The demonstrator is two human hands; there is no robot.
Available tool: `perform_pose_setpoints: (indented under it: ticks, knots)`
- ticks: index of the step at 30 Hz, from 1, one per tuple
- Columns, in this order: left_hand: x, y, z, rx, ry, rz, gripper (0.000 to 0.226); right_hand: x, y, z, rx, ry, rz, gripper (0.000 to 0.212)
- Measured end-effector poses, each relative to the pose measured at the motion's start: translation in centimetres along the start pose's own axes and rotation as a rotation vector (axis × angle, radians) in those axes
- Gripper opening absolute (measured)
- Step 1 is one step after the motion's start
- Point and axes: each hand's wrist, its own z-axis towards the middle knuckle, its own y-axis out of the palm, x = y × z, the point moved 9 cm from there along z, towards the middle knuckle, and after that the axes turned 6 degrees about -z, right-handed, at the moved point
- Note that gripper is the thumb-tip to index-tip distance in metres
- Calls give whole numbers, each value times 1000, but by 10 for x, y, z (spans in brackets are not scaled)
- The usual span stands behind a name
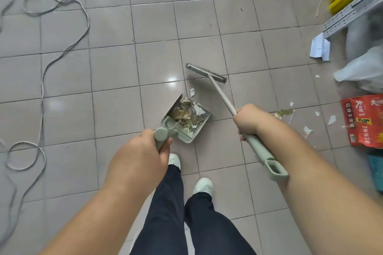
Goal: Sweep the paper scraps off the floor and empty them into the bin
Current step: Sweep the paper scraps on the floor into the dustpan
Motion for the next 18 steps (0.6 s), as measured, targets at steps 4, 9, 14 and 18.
perform_pose_setpoints:
  ticks: [4,9,14,18]
  knots:
    - [-7,4,-16,45,-49,-67,29,-7,33,2,-90,-1,-122,35]
    - [-15,9,-25,60,-104,-98,31,33,26,-30,-177,14,-147,25]
    - [-16,9,-32,68,-120,-101,32,70,-13,-54,-128,21,-91,29]
    - [-17,10,-31,66,-132,-87,35,58,24,-41,-67,3,-51,22]
